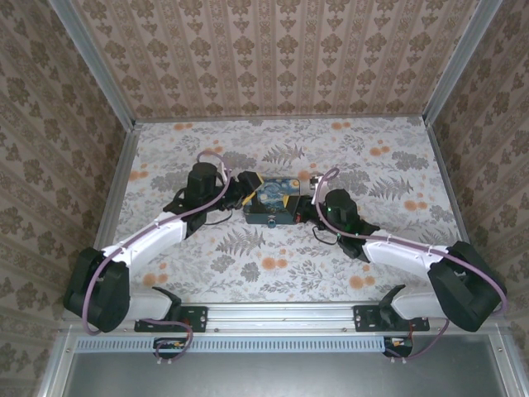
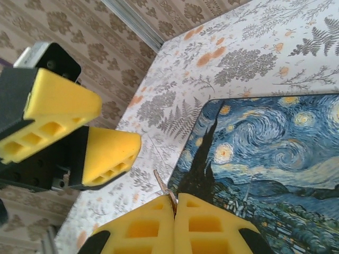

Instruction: Unlock the padlock with the key

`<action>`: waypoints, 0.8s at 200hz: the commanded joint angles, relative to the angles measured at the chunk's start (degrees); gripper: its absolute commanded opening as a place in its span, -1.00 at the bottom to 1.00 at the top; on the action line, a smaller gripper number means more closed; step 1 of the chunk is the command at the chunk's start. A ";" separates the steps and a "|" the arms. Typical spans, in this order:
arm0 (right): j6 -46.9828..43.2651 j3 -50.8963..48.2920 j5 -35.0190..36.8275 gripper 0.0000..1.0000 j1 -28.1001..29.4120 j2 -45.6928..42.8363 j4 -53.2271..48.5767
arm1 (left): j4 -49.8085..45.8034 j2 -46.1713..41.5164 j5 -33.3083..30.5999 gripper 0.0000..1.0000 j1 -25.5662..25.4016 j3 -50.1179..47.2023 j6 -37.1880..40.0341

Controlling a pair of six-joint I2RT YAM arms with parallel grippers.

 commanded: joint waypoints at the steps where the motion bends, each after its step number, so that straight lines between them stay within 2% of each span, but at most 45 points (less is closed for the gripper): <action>1: -7.84 1.92 6.78 -1.00 2.43 -2.10 -4.34 | -2.06 -1.20 1.22 0.27 -0.38 1.88 -4.83; 30: -12.36 2.85 12.00 -1.00 5.78 -2.63 -5.43 | -4.37 -0.85 0.66 0.25 -1.16 2.44 -8.71; 57: -15.29 5.36 15.08 -1.00 8.52 -1.80 -7.63 | -1.88 0.15 0.31 0.19 -1.86 1.30 -12.80; 128: -24.23 11.98 23.18 -1.00 15.43 1.42 -13.09 | -0.52 3.18 -1.24 -0.11 -4.47 2.79 -15.58; 160: -26.78 13.03 26.55 -1.00 16.99 2.51 -14.10 | -0.42 3.20 -1.98 -0.16 -5.05 2.66 -15.89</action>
